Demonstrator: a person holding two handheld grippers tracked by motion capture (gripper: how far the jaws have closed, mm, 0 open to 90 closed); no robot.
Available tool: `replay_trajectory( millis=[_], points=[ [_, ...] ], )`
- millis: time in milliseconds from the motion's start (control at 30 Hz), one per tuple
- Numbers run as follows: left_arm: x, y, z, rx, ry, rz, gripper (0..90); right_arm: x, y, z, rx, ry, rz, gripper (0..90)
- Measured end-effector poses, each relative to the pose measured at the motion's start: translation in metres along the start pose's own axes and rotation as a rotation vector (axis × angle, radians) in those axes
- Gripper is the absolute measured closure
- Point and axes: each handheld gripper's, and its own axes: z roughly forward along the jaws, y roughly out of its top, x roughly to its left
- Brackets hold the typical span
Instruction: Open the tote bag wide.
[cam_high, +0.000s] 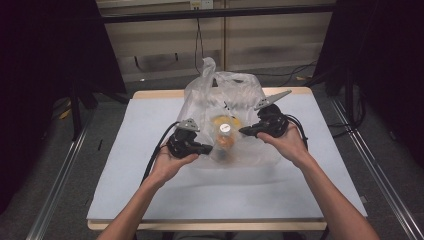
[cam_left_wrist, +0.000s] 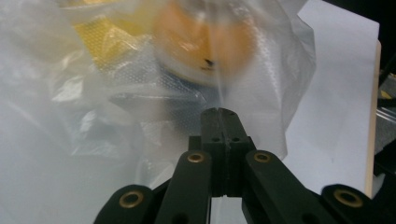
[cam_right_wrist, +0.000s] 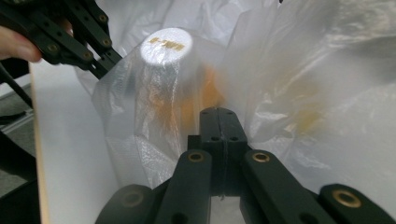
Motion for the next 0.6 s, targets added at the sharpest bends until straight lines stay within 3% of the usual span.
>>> replay_trajectory(
  millis=[167, 300, 400, 500, 567, 600],
  points=[
    [-0.007, 0.003, -0.007, -0.071, -0.060, 0.015, 90.0, 0.004, 0.007, -0.004, -0.010, 0.016, -0.015, 90.0],
    [-0.011, 0.009, -0.014, -0.119, -0.071, 0.021, 90.0, 0.008, 0.010, -0.009, -0.032, 0.046, -0.018, 90.0],
    [-0.013, 0.014, -0.017, -0.151, -0.074, 0.018, 90.0, 0.014, 0.009, -0.009, -0.001, 0.044, -0.033, 90.0],
    [-0.020, 0.013, -0.007, -0.023, -0.006, 0.062, 90.0, 0.023, 0.000, -0.009, 0.012, 0.055, -0.043, 90.0],
    [-0.019, 0.009, -0.002, -0.023, -0.002, 0.061, 90.0, 0.025, -0.007, -0.007, 0.013, 0.061, -0.039, 90.0],
    [-0.018, 0.006, 0.002, 0.003, 0.033, 0.061, 90.0, 0.025, -0.007, -0.007, 0.013, 0.061, -0.039, 90.0]
  ],
)
